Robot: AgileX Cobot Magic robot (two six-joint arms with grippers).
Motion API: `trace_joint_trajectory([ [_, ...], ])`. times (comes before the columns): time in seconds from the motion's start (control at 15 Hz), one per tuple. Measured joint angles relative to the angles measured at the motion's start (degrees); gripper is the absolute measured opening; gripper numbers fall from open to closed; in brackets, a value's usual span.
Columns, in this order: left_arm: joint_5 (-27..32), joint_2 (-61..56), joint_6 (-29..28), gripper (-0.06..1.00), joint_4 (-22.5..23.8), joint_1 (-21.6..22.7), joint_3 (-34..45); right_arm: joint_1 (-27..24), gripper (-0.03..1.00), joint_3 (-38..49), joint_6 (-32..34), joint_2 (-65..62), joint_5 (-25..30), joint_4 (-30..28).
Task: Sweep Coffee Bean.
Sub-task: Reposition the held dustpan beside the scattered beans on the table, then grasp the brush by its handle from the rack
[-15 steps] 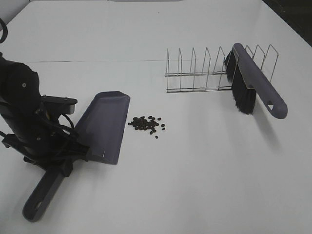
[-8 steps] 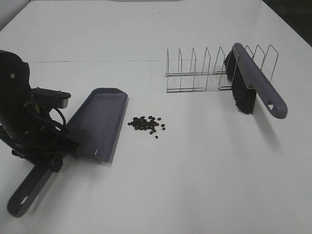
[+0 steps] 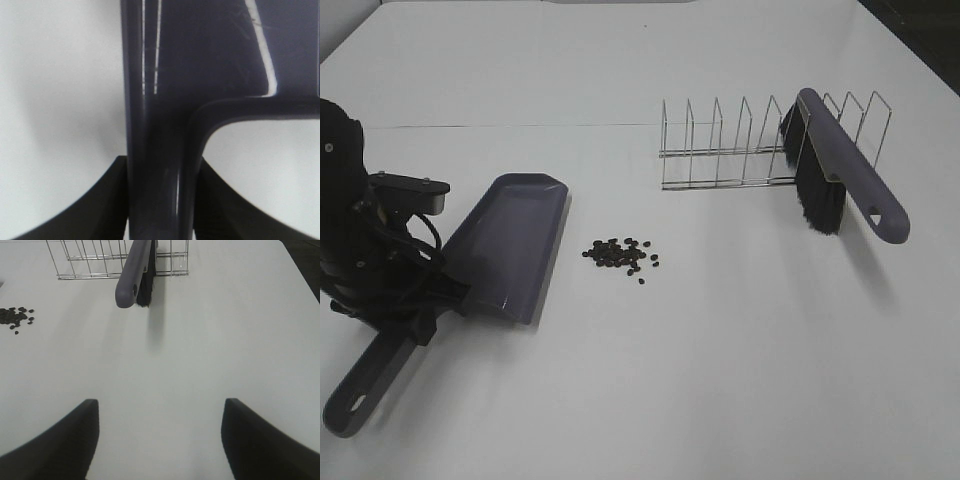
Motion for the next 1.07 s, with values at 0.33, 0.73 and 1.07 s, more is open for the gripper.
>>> trace_joint_trajectory([
  [0.33, -0.34, 0.0, 0.0, 0.31, 0.23, 0.0, 0.0, 0.0, 0.68, -0.74, -2.81, 5.39, -0.06, 1.26],
  [0.73, -0.4, 0.0, 0.23, 0.31, 0.23, 0.0, 0.0, 0.0, 0.93, -15.3, -4.47, 37.59, -3.27, 4.76],
  [1.07, -0.4, 0.0, 0.23, 0.31, 0.23, 0.0, 0.0, 0.0, 0.93, -29.22, -4.47, 67.38, -5.1, 7.51],
])
